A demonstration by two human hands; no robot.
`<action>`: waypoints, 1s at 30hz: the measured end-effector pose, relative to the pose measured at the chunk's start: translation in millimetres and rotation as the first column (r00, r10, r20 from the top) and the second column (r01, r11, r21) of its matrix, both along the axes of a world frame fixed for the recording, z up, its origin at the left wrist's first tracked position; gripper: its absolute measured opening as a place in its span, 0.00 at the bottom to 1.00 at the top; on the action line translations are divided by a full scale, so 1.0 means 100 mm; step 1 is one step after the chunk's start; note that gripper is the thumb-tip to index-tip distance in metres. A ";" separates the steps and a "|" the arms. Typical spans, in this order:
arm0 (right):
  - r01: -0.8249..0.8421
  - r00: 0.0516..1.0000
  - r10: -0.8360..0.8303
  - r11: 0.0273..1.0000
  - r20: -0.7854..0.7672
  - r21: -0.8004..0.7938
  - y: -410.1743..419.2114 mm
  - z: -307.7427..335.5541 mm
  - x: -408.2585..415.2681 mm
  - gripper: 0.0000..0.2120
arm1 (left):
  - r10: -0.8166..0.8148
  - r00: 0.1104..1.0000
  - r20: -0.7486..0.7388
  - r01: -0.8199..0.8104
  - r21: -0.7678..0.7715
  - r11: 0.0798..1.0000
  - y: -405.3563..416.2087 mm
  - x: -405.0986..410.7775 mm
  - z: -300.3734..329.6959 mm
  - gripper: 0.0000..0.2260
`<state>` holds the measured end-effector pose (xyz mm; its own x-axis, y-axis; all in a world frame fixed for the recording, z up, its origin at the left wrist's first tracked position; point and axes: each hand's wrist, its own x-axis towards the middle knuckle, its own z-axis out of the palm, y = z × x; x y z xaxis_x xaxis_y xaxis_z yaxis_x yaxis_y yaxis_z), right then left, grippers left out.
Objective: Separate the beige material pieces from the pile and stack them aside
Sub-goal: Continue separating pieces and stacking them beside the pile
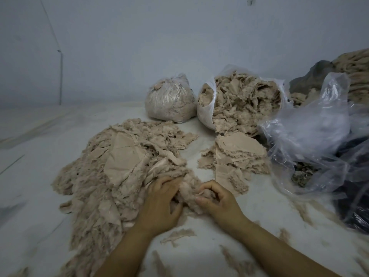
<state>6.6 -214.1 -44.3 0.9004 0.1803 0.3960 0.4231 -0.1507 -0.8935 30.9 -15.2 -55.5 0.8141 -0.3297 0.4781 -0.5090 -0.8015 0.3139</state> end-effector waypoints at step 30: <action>0.200 0.967 -0.114 0.895 -0.230 0.399 -0.22 0.14 0.07 0.14 | 0.133 0.980 -0.145 -0.137 -0.017 0.990 -0.04 0.07 0.04 0.06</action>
<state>14.0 -236.2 -30.3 0.9699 -0.1117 0.2162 0.2352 0.2023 -0.9506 38.0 -18.7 -51.1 0.9110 -0.2003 0.3605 -0.3445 -0.8501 0.3983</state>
